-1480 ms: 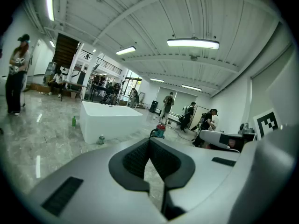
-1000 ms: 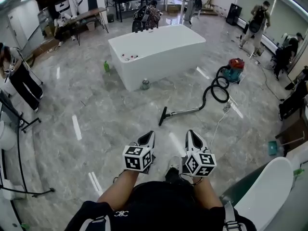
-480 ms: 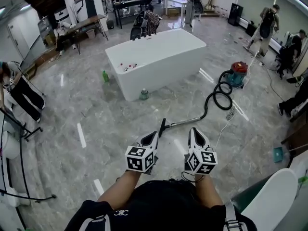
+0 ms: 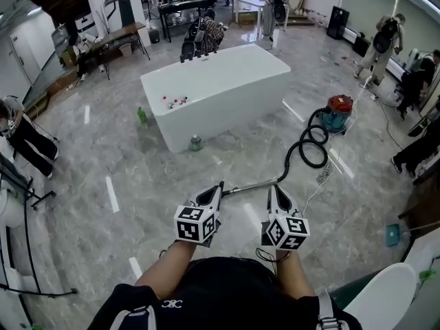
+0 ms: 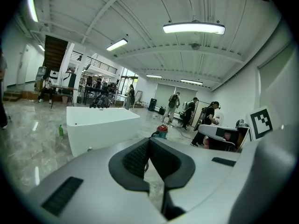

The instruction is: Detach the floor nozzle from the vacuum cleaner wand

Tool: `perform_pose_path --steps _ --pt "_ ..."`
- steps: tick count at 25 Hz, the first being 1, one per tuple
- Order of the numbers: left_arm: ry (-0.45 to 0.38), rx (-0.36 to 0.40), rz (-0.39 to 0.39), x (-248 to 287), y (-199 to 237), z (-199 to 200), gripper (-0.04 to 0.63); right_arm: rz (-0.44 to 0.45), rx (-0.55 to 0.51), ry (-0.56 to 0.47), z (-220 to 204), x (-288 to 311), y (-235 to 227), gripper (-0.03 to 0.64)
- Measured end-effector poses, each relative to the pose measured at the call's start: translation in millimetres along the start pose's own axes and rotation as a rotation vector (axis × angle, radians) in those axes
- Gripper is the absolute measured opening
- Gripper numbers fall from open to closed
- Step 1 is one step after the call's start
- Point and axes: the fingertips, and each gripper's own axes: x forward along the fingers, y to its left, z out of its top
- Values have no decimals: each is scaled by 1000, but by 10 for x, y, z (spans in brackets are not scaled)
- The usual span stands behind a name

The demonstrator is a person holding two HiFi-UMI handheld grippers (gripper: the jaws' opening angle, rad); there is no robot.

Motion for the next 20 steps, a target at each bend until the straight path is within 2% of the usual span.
perform_pose_path --steps 6,11,20 --pt "-20 -4 15 401 -147 163 8 14 0 23 105 281 -408 17" --pt "0 29 29 626 -129 187 8 20 3 38 119 425 -541 17" --pt "9 30 9 1090 -66 284 8 40 -8 76 54 746 -723 17"
